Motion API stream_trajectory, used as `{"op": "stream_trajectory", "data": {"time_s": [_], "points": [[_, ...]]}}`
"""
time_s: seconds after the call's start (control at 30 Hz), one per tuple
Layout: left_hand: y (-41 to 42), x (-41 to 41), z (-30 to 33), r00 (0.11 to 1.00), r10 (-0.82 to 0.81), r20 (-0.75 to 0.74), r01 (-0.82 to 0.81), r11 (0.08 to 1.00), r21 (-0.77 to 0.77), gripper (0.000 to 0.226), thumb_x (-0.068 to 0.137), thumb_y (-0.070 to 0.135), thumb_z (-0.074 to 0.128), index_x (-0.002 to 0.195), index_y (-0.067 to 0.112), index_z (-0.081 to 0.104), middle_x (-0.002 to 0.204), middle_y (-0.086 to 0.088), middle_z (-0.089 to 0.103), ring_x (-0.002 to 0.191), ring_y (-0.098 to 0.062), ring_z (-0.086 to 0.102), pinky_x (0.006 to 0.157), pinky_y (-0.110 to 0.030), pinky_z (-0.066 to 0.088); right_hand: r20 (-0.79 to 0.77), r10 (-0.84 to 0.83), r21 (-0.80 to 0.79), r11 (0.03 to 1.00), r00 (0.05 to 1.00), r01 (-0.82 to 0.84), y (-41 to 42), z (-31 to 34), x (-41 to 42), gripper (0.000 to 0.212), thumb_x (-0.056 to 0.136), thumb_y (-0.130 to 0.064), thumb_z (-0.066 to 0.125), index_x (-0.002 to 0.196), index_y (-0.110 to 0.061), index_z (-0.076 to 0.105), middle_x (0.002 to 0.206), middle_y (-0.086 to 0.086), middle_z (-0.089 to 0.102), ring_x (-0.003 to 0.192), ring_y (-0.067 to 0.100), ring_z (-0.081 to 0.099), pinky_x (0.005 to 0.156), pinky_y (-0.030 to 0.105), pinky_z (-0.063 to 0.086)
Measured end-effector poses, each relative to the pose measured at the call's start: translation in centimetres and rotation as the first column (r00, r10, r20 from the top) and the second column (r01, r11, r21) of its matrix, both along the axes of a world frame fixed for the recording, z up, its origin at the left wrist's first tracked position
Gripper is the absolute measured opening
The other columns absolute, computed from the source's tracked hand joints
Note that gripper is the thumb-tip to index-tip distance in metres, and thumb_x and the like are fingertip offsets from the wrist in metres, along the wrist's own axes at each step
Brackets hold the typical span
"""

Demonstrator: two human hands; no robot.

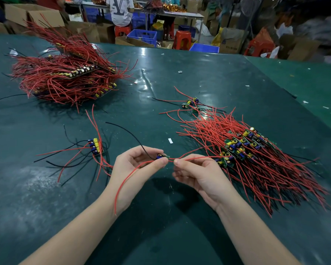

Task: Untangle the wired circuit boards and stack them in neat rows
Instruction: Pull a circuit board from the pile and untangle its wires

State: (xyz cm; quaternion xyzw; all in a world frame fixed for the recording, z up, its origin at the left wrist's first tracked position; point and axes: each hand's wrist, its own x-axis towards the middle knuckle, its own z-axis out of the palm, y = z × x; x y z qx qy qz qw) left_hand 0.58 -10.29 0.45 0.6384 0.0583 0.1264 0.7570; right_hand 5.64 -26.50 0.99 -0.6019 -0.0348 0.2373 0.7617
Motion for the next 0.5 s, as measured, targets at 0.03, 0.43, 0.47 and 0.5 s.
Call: {"op": "stream_trajectory", "data": {"time_s": [0.03,0.43,0.47,0.5], "points": [[0.04,-0.01,-0.03,1.0,0.0,0.003,0.0,1.0,0.007,0.022,0.06,0.024,0.081,0.082,0.022,0.077,0.081,-0.004,0.075,0.076,-0.013,0.07,0.074,-0.019,0.054,0.015,0.005,-0.014,1.0,1.0,-0.004,0.02,0.0,-0.04,0.018,0.079,-0.006,0.072,0.063,-0.013,0.072,0.067,0.009,0.068,0.058,0.018,0.067,0.058,0.023,0.054],[0.22,0.31,0.16,1.0,-0.012,-0.003,0.012,0.99,-0.137,0.015,0.066,0.014,0.077,0.079,0.021,0.077,0.08,-0.003,0.073,0.074,-0.013,0.069,0.073,-0.021,0.054,-0.215,0.053,0.154,0.988,0.975,-0.02,0.43,0.21,-0.28,0.015,0.066,-0.022,0.075,0.077,-0.011,0.076,0.075,0.008,0.071,0.064,0.014,0.069,0.058,0.019,0.054],[0.29,0.31,0.23,1.0,-0.014,-0.004,0.014,0.99,-0.139,0.014,0.066,0.013,0.076,0.078,0.021,0.077,0.08,-0.003,0.073,0.074,-0.013,0.068,0.074,-0.021,0.055,-0.255,0.059,0.187,0.982,0.965,-0.011,0.4,0.26,-0.2,0.02,0.065,-0.021,0.075,0.082,-0.009,0.077,0.077,0.007,0.071,0.065,0.013,0.069,0.057,0.018,0.054],[0.38,0.3,0.26,1.0,-0.02,-0.003,0.019,0.99,-0.142,0.014,0.066,0.013,0.076,0.079,0.02,0.077,0.079,-0.003,0.073,0.074,-0.013,0.068,0.075,-0.022,0.055,-0.284,0.067,0.218,0.976,0.956,-0.003,0.36,0.32,-0.13,0.024,0.066,-0.021,0.075,0.086,-0.009,0.078,0.077,0.007,0.07,0.065,0.012,0.069,0.057,0.018,0.054]]}}
